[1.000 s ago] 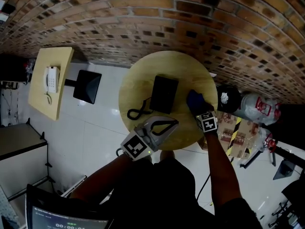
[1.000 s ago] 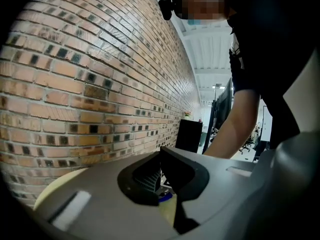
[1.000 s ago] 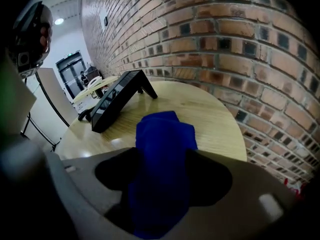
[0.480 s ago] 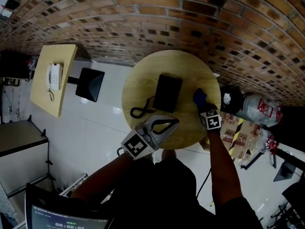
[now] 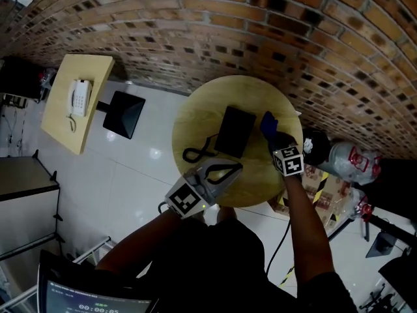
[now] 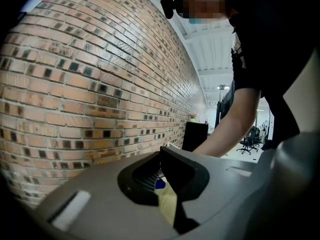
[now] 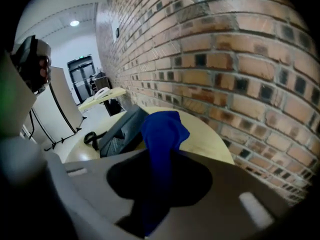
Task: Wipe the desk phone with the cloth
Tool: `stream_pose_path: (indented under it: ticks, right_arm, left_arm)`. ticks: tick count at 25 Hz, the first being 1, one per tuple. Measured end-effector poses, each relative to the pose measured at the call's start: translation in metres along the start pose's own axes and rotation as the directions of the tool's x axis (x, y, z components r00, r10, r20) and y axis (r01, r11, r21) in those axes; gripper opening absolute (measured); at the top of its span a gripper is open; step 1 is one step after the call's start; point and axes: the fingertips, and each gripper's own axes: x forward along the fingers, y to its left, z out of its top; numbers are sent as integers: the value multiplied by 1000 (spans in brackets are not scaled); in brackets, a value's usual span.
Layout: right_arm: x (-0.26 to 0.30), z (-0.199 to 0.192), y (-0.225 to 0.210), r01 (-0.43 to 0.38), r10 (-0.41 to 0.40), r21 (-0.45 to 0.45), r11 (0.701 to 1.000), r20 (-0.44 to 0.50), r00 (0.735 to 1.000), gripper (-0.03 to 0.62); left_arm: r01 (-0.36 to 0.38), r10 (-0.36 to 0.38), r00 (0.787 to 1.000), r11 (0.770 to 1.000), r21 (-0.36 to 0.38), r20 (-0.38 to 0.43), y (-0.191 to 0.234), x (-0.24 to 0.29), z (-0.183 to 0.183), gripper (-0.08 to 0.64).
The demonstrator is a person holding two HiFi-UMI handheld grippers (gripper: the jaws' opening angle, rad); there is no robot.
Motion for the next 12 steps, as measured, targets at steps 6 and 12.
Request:
stream_pose_path:
  ticks: [6,12]
  right_arm:
    - [29,75,46,-60,68,-166,984,44,997,91]
    - [64,67,82,-101,91,-263,959,-49,995,91]
  left_arm:
    - [-51,51,999,999,-2,8,10,-26,1,2]
    - [-102,102,995,995,-14,15,20,-57,-4,2]
